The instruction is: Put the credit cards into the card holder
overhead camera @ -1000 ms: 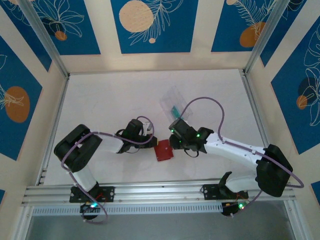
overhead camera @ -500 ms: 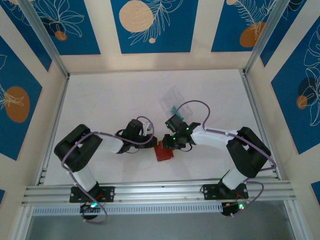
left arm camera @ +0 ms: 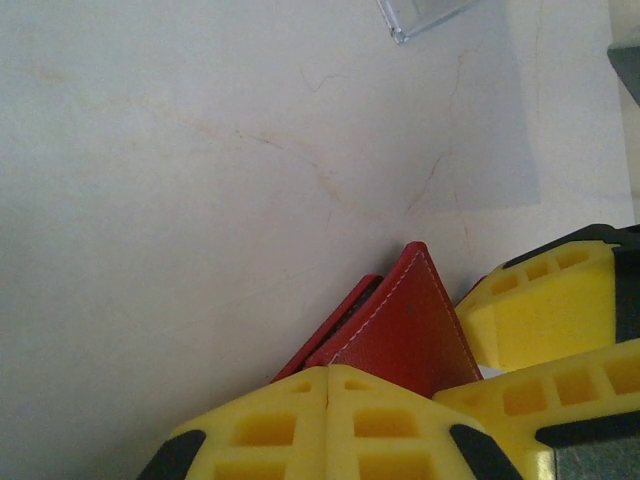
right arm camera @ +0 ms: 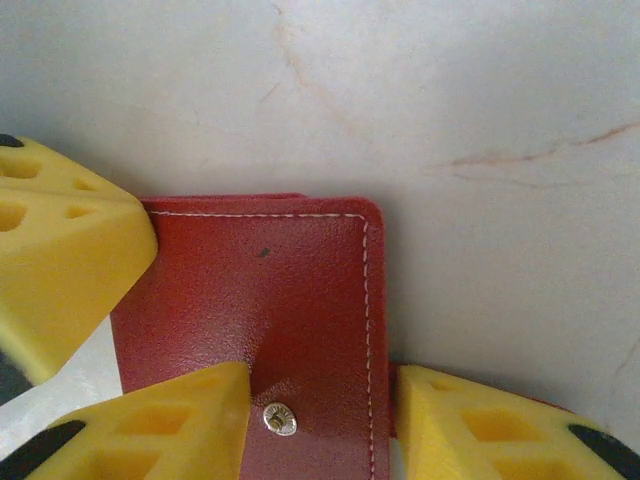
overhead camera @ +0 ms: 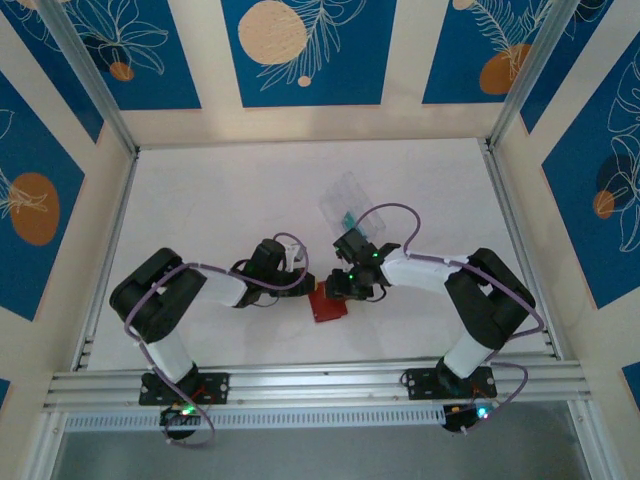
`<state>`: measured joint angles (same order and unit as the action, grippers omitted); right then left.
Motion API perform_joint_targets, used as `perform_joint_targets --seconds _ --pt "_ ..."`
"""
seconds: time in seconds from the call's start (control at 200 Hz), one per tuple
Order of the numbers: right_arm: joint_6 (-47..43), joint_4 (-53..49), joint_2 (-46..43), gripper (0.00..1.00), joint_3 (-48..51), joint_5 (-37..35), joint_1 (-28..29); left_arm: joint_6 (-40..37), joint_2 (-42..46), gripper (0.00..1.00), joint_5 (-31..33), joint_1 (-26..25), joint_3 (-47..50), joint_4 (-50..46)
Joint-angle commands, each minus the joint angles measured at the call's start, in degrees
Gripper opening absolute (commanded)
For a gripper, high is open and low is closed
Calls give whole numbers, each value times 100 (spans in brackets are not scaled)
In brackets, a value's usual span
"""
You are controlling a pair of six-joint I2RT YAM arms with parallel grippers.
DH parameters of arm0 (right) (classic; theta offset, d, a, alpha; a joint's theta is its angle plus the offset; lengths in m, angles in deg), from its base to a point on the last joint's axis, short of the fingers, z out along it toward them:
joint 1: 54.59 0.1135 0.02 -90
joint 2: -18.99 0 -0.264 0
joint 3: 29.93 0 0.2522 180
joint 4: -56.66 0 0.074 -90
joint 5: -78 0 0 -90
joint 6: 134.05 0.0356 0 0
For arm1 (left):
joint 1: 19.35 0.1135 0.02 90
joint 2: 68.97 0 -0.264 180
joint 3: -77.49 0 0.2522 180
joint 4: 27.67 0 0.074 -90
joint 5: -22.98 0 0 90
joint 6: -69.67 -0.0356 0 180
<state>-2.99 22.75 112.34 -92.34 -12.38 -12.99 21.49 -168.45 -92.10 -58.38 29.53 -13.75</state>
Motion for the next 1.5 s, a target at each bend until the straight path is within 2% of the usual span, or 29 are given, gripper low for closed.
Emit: perform_joint_targets --seconds 0.0,0.265,0.415,0.64,0.77,0.85,0.895,1.045,1.18,1.315,1.495 --pt "20 127 113 40 92 334 40 10 -537 0 342 -87 306 -940" --pt "-147 -376 -277 27 -225 -45 227 0 -745 0 416 -94 342 -839" --pt "-217 -484 -248 20 -453 -8 398 87 -791 0 416 -97 413 -670" --pt "-269 -622 -159 15 -779 -146 577 159 -802 0 486 -132 477 -584" --pt "-249 -416 -80 13 -822 103 550 234 -792 0 454 -152 502 -472" --pt "-239 -430 10 5 -869 118 550 306 -730 0 350 -153 510 -413" --pt "-230 -538 17 0 -884 -14 546 322 -653 0 269 -142 497 -409" --pt "-98 -1084 -278 0 -759 -720 342 428 -180 15 4 -23 488 -439" --pt "-91 -1818 -515 0 -802 -1653 348 474 161 27 -333 88 377 -591" --pt "-42 -2366 -572 0 -955 -2330 477 472 401 29 -388 119 335 -774" --pt "169 -3090 -324 0 -1496 -3350 913 284 518 25 -182 121 325 -1205"
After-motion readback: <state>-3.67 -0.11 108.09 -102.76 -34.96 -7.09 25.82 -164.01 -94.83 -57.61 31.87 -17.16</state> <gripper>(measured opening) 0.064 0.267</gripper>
